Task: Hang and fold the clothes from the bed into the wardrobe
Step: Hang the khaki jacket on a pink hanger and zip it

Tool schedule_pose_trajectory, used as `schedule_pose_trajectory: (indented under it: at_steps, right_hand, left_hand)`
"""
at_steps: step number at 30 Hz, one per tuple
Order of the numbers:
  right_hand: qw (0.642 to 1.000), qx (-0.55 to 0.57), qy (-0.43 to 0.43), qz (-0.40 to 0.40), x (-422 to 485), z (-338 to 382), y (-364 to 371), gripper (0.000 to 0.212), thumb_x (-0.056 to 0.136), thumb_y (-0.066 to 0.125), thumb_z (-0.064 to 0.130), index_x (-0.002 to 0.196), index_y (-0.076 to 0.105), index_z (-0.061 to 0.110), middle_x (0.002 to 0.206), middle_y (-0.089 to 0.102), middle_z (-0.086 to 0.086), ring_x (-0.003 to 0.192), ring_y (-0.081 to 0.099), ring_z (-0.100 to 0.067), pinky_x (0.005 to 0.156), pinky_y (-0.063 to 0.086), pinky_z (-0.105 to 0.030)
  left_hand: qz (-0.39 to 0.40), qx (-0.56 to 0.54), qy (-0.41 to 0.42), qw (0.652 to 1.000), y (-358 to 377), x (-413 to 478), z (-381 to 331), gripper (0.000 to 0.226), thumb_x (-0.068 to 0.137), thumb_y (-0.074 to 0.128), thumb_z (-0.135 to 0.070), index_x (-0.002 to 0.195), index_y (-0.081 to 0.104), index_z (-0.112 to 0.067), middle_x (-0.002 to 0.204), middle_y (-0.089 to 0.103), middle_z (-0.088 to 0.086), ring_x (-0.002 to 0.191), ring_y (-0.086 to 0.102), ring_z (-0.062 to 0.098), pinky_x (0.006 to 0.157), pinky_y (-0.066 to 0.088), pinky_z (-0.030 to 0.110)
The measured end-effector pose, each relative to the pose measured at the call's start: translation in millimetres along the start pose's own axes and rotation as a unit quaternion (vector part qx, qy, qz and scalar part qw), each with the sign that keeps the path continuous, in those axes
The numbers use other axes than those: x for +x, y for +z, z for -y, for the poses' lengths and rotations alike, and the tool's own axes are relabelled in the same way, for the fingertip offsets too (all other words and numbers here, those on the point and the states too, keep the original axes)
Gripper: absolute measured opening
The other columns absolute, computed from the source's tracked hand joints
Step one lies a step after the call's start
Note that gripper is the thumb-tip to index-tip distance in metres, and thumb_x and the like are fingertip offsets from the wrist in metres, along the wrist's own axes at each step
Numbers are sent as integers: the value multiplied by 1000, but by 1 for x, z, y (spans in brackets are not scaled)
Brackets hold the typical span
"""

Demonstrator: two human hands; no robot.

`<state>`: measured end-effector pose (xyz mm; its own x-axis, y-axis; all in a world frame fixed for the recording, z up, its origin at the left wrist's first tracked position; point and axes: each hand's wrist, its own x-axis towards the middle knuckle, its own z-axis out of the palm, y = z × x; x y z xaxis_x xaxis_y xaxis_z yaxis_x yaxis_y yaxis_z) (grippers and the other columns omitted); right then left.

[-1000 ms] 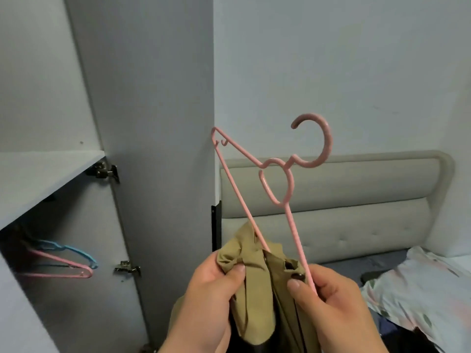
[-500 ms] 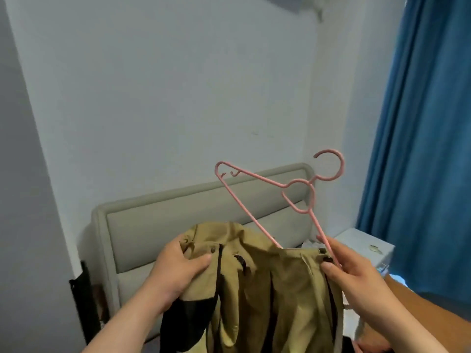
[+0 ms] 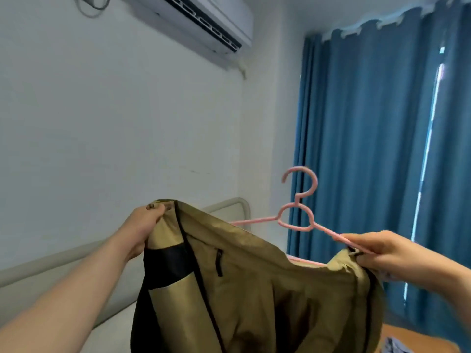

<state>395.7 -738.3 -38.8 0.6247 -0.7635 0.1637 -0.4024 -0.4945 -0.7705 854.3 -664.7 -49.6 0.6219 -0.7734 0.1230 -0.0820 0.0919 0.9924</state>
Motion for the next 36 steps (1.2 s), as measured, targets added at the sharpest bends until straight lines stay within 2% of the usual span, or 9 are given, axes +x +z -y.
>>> schedule_pose_trajectory:
  at_steps: [3,8,11,17,22,26,29,32,36]
  right_hand:
    - [971,153,-64,-171,-9,-9,-20,44,83,66,7,118,68,32,99,72,-3,85,57,-16,70,46,-23]
    - [958,251,-53,-125,-23,0,-27,64,58,85,22,119,68,30,92,61,-14,74,54,-22,55,42,-18]
    - [983,176,-2,-47,-36,13,-35,63,56,92,30,116,70,31,86,56,-17,59,46,-18,40,32,-20]
    - [997,2,68,19,-50,23,-53,50,82,60,11,121,64,40,81,44,-16,54,37,-19,39,30,-20]
    - [997,-16,61,-48,-62,29,-66,43,91,54,-3,121,65,25,69,60,3,56,50,-6,52,41,-16]
    - [994,-51,54,-80,-77,26,-80,51,85,56,4,120,66,40,87,64,-7,79,51,-19,74,40,-34]
    - [994,-56,38,-81,-81,33,-78,50,84,58,6,116,67,44,95,69,-15,82,57,-18,78,45,-35]
    - [994,-73,32,-76,-78,47,-66,55,92,51,0,117,65,47,74,45,-13,63,41,-23,52,33,-30]
    - [987,-34,-12,-154,-71,61,-54,51,91,54,0,112,68,45,77,53,-7,66,47,-21,54,37,-28]
  left_hand:
    - [41,42,5,998,2,11,-18,22,98,53,-21,100,67,-4,95,71,12,88,67,25,83,52,35]
    - [78,62,-18,995,28,4,-29,18,96,58,-18,98,67,-3,94,71,15,85,67,27,80,53,36]
    - [94,16,-57,994,47,-2,-34,18,95,59,-18,99,67,-3,87,72,15,80,68,27,70,55,36]
    - [151,-65,-5,986,81,-15,-54,23,97,54,-21,93,68,-4,75,72,9,73,67,23,67,53,36]
    - [178,-133,66,973,93,-29,-68,30,98,45,-18,86,68,-5,74,73,8,64,70,20,72,52,38]
    - [183,-147,99,967,84,-37,-78,33,95,41,-20,91,70,-5,87,71,16,77,69,30,77,53,42]
    - [207,-141,109,962,87,-48,-89,36,96,38,-20,90,70,-5,82,73,13,72,70,26,71,52,38]
    - [259,-97,159,948,104,-68,-105,33,99,39,-16,91,68,-4,83,73,8,74,69,19,72,51,34]
    - [279,71,336,897,123,-88,-115,40,91,49,-37,77,65,-4,72,65,2,70,61,18,71,46,34]
